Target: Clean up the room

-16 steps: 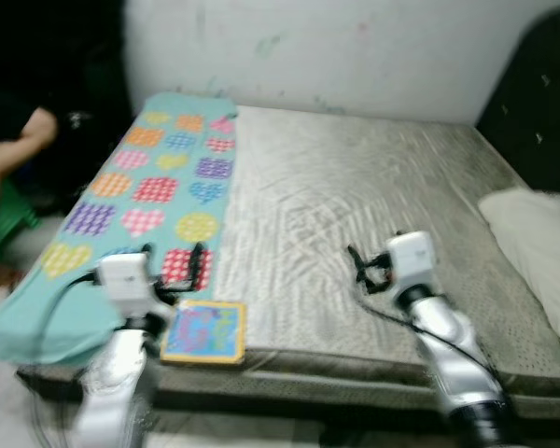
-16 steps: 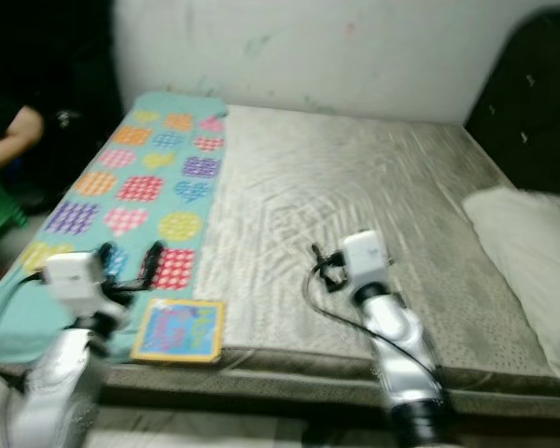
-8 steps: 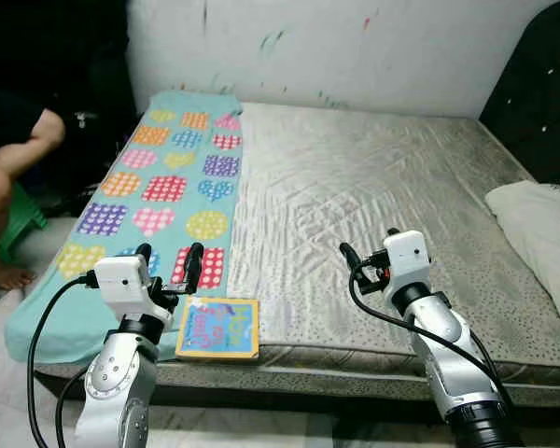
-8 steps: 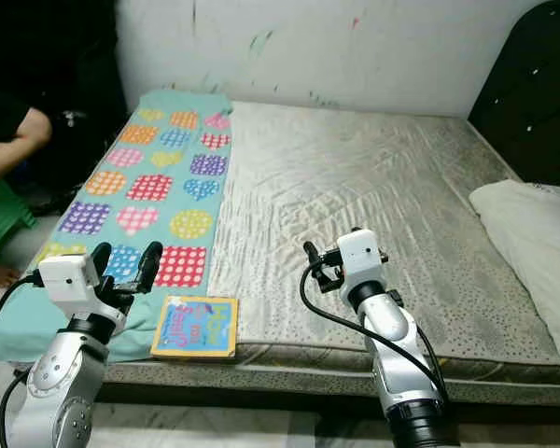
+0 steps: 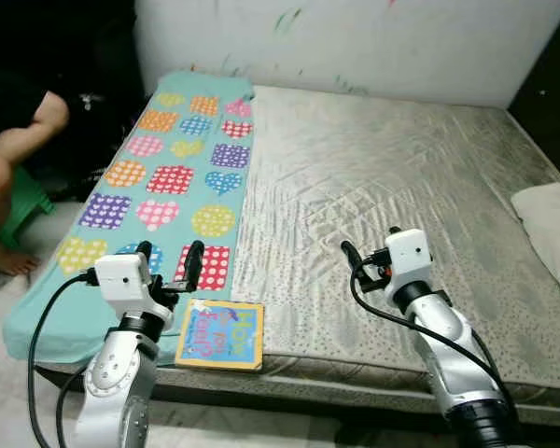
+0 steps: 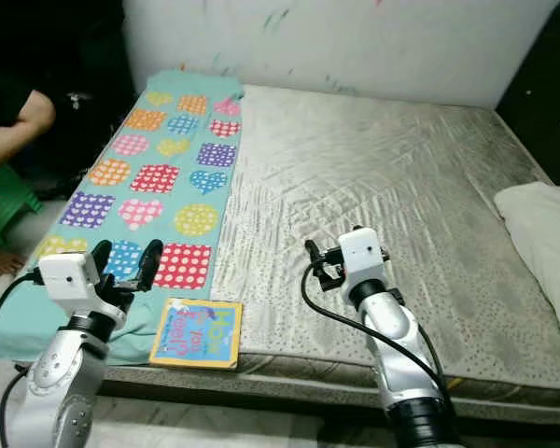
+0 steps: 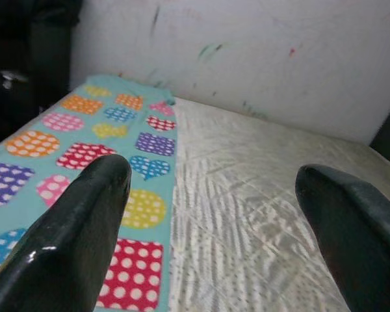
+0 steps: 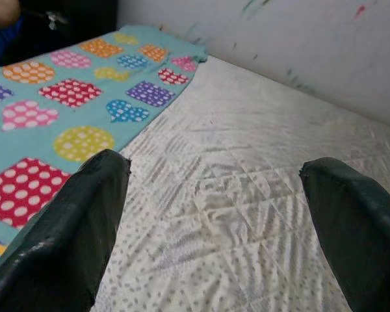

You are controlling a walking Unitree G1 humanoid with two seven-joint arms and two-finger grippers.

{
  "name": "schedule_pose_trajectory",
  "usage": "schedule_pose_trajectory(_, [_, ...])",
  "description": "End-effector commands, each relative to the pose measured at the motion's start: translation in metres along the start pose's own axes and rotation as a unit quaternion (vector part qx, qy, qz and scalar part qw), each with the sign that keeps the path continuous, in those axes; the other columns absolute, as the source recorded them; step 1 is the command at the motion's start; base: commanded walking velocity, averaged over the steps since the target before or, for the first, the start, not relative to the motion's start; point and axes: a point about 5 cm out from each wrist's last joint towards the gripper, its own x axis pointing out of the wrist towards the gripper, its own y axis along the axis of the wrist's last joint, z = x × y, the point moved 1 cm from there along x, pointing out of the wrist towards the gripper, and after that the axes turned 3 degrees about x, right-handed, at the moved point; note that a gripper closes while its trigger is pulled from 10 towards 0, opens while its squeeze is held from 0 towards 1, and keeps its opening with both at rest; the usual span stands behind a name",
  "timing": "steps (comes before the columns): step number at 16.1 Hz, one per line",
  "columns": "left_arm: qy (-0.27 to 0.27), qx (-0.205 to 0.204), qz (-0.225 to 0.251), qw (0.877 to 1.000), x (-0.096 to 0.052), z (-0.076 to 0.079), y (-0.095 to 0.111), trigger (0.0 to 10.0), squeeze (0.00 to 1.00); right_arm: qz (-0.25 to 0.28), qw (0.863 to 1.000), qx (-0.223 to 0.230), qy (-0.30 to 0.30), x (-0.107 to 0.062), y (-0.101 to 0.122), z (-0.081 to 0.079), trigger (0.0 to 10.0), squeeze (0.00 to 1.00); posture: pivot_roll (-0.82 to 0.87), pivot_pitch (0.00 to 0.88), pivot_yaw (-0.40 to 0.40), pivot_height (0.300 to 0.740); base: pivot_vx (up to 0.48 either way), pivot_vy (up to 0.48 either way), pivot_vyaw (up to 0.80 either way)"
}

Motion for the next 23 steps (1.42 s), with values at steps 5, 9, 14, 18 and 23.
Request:
schedule_pose_trajectory(5, [-0.007, 0.002, 0.004, 1.000, 0.0009, 0.0029, 0.0023, 10.0, 0.00, -0.006, 1.000, -0.004, -0.011, -0.0021, -0.0017, 0.0074, 10.0, 0.00, -0.04, 0.000, -0.054, 0.740, 0.274, 0.000, 0.00])
schedule_pose_trajectory(9, [0.021, 0.000, -0.018, 1.000, 0.0022, -0.0021, -0.0035, 10.0, 0.00, -0.009, 1.000, -0.005, -0.013, -0.0028, -0.0028, 0.0083, 10.0, 0.00, -0.04, 0.000, -0.054, 0.740, 0.000, 0.000, 0.00])
schedule_pose_trajectory(14, [-0.007, 0.000, 0.000, 1.000, 0.0019, 0.0046, 0.0009, 10.0, 0.00, -0.012, 1.000, -0.010, -0.010, -0.0027, -0.0041, 0.0074, 10.0, 0.00, -0.05, 0.000, -0.054, 0.740, 0.066, 0.000, 0.00])
schedule_pose_trajectory(18, [-0.010, 0.000, 0.001, 1.000, 0.0016, 0.0056, 0.0012, 10.0, 0.00, -0.008, 1.000, 0.002, -0.015, -0.0028, -0.0030, 0.0088, 10.0, 0.00, -0.05, 0.000, -0.054, 0.740, 0.405, 0.000, 0.00])
schedule_pose_trajectory(23, [0.003, 0.001, -0.014, 1.000, 0.0024, 0.0030, -0.0029, 10.0, 0.00, -0.013, 1.000, 0.003, -0.018, -0.0019, -0.0037, 0.0101, 10.0, 0.00, -0.05, 0.000, -0.055, 0.740, 0.218, 0.000, -0.64])
